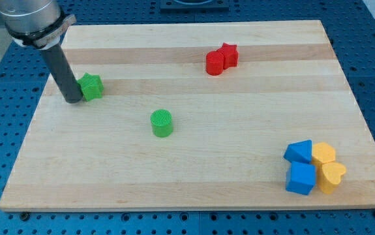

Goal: Slide the green star towards the top left

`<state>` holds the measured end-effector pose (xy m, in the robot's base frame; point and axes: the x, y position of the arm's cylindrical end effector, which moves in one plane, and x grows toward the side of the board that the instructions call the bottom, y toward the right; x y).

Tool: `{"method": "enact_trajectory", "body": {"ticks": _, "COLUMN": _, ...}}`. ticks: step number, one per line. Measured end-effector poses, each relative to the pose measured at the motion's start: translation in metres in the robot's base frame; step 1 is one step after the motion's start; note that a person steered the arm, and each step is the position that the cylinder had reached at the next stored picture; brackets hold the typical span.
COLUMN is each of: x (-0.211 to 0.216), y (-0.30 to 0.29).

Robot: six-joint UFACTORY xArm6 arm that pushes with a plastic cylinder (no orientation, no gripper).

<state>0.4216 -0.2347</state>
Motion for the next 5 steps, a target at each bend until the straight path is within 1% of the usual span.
{"method": "enact_trajectory", "body": {"ticks": 1, "x": 0.022, "y": 0.003}}
{"method": "enact_trajectory", "body": {"ticks": 2, "x": 0.010, "y": 0.029}}
{"method": "enact_trajectory", "body": {"ticks": 3, "x": -0.033, "y": 0.033}}
{"method": "enact_trajectory", "body": {"ticks": 4, "x": -0.079, "y": 0.024}}
{"method": "enact_trajectory", "body": {"ticks": 5, "x": -0.104, "y": 0.021}}
